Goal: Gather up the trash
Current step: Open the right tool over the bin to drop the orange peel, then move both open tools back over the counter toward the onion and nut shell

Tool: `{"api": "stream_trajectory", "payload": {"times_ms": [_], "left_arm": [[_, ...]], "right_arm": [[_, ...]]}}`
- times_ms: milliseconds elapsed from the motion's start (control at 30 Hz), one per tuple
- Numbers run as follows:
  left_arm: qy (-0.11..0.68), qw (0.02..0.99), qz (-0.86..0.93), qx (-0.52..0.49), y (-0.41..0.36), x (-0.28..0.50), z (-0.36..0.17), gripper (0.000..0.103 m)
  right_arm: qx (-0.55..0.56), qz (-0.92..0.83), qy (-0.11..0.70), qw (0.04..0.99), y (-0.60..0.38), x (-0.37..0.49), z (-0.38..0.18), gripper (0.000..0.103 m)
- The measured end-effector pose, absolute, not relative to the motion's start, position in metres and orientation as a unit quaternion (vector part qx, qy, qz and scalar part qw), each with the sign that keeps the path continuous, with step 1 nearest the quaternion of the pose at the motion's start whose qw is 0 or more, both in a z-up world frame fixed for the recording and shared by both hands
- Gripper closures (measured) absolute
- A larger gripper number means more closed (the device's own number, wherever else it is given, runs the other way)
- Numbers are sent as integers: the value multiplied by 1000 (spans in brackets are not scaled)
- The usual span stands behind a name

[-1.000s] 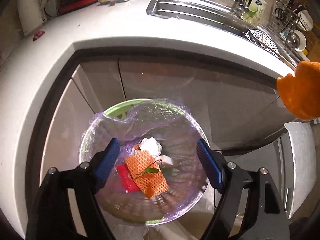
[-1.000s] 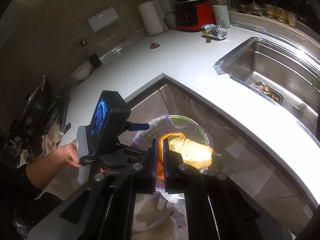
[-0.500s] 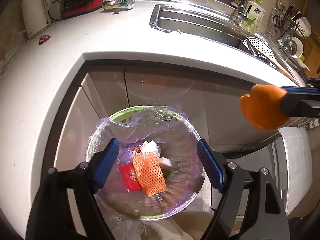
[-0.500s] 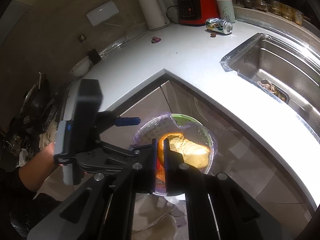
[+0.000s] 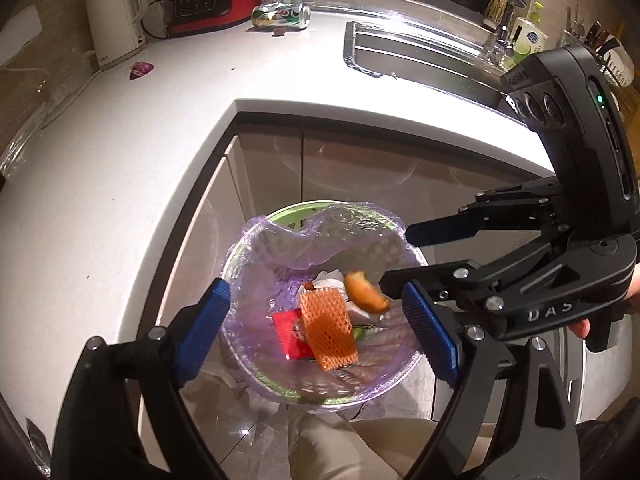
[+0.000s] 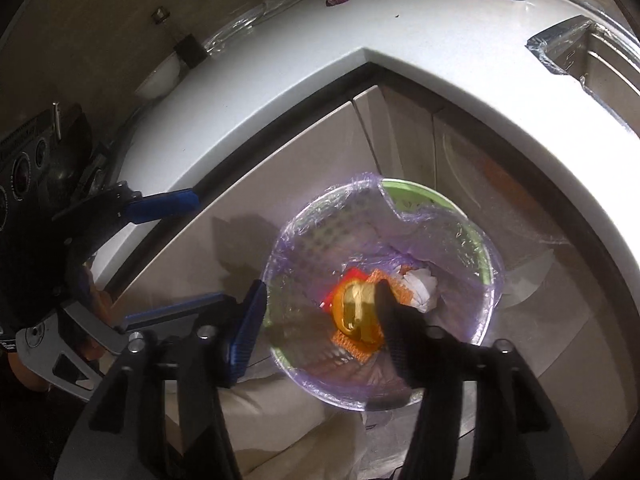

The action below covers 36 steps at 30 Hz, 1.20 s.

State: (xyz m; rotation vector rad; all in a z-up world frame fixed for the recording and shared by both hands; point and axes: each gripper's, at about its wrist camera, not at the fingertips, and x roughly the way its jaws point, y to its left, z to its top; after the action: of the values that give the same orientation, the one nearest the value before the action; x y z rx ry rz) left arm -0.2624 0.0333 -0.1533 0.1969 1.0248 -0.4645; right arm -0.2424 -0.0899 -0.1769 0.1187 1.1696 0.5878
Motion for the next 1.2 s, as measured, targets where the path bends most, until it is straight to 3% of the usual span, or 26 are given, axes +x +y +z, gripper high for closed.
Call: {"api": "stream_trajectory", "payload": {"times_ms": [33,100,133,533,733,1200], "left_arm": [[485,842,-219,89,36,-262,-153,17],[485,844,-213,82,40,-261,-152,17],[486,845,-209,81,41,-261,-151,17],[470,852,-214,83,35,-240,-137,15],[450,861,-219,91,33,-210,-122,12],[410,885,-213,54,90,2,-103,10]], "right_arm": [[56,271,542,794,-89,-242,-175,38],[69,263,535,799,-93,-241,-169,23],[74,259,529,805,-95,-241,-165,22],[65,218,485,844,-115,-230,-123,18],[72,182,466,863,-126,-218,-104,10],[106,95,427,893,-141,-191,-62,4]]}}
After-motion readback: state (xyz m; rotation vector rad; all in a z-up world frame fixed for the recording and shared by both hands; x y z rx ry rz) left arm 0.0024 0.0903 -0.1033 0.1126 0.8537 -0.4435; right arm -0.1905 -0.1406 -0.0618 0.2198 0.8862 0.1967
